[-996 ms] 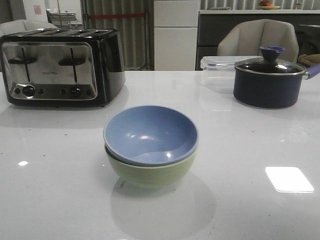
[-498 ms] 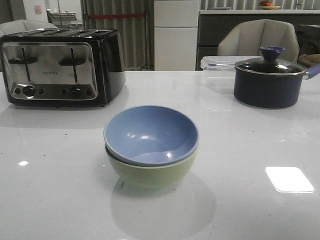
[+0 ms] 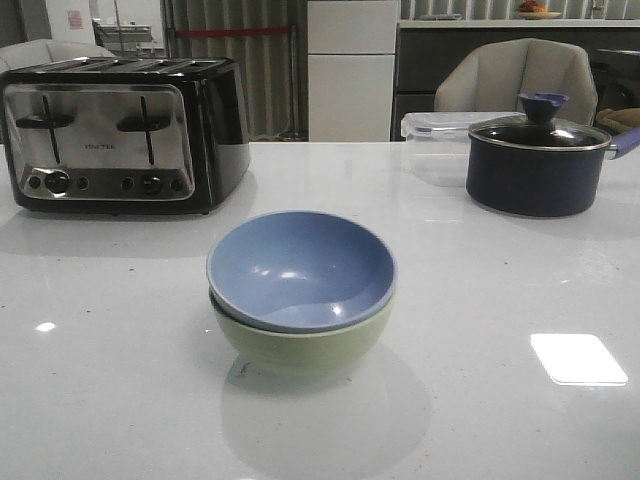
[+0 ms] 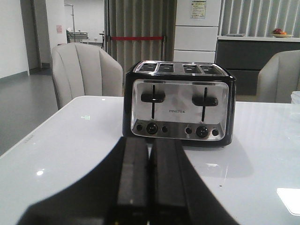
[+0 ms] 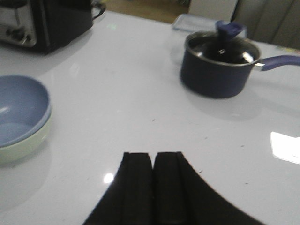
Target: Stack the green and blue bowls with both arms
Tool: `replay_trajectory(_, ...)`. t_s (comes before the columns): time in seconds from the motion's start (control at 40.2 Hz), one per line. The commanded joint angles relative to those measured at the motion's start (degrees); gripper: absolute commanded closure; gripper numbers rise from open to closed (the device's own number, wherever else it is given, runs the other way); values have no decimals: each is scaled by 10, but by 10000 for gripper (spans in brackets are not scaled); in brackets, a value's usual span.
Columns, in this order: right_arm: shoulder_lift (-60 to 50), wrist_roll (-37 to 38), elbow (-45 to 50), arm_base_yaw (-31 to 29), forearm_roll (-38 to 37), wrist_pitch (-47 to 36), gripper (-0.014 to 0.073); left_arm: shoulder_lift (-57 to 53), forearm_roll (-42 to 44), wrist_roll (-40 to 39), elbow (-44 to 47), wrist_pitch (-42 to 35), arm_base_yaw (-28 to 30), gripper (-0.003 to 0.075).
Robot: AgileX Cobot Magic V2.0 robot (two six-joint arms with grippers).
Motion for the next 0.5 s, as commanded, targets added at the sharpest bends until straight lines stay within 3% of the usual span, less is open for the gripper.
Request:
replay_trajectory(0.0, -57, -5, 40, -37, 4, -114, 558, -10, -5, 0, 3, -50, -3, 622)
replay_trajectory(0.224, -111, -5, 127, -60, 4, -195, 558, -10, -5, 0, 3, -50, -3, 622)
replay_trajectory(0.473, -116, -5, 127, -60, 4, -192, 558, -10, -5, 0, 3, -50, -3, 622)
